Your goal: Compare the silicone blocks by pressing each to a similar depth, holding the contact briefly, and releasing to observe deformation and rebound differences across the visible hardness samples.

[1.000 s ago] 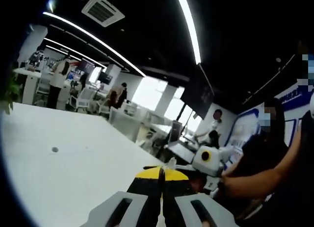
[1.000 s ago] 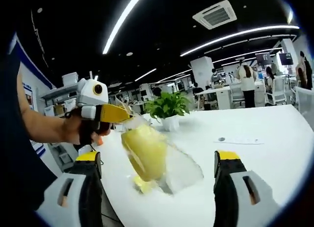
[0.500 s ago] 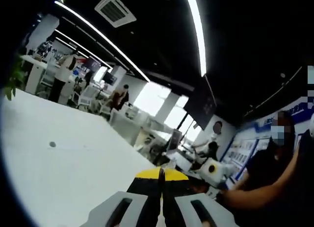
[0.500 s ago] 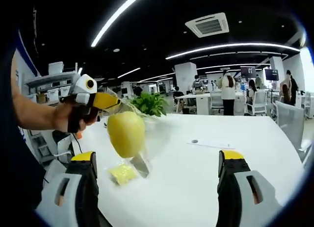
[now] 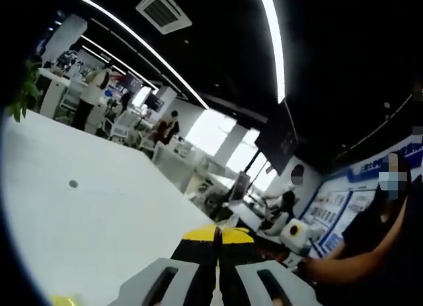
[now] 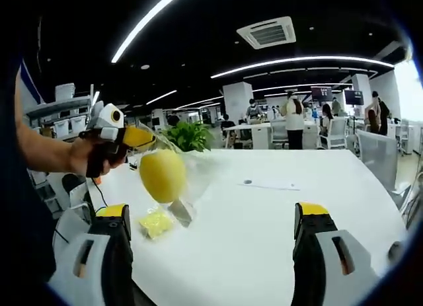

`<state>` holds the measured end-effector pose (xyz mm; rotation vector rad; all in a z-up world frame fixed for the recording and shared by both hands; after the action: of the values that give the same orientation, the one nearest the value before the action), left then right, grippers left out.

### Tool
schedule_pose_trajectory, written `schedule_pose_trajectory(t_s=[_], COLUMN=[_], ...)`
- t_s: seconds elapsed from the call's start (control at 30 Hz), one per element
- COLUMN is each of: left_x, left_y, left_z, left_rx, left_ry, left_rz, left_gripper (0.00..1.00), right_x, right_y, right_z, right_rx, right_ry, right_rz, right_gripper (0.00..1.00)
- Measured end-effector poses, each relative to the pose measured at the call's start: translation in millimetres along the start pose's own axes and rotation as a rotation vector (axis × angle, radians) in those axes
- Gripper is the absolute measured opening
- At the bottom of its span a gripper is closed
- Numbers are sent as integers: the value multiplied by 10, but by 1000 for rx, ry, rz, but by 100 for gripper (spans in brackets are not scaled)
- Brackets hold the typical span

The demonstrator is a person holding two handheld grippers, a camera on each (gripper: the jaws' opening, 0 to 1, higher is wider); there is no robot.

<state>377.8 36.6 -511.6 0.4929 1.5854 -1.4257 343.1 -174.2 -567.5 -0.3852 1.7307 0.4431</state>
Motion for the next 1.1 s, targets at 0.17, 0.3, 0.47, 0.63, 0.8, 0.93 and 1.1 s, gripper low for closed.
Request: schedule_pose_trajectory(t_s=[0.17,0.3,0.47,0.63,0.8,0.93,1.1], left_x=[90,154,255,357,461,543,634], left_y=[27,36,98,175,226,274,343], left_z=[3,6,28,15,18,18,12], left_rx=[-2,-3,-27,-37,-26,-34,-50], left_ry=[4,4,2,-3,-8,4,-4], left_rz=[-22,-31,-48,-77,-125,-134,-172], left_gripper=[0,0,0,0,0,0,0], right_x=[89,138,217,308,368,403,434], right_y=[-60,-91,-61,-4,-13,-14,0], right_z=[-62,-71,-74,-79,-77,-74,-79], right_rx=[10,23,22,8,12,11,11], right_ry=[18,29,44,71,88,99,108], right_rz=[8,0,11,-3,13,17,23], right_gripper=[97,97,97,97,97,97,97])
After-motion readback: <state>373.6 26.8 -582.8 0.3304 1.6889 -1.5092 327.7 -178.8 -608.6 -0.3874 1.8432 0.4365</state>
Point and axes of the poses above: the point that each gripper's makers call its tool centre point, and the gripper's own axes: z roughly forward along the fingers, y roughly to its left, x roughly out of its underside, the point moved 6 cm from there along -z, roughly backward along the fingers, and after that the axes turned 12 degrees about x, right-handed, at the moved point
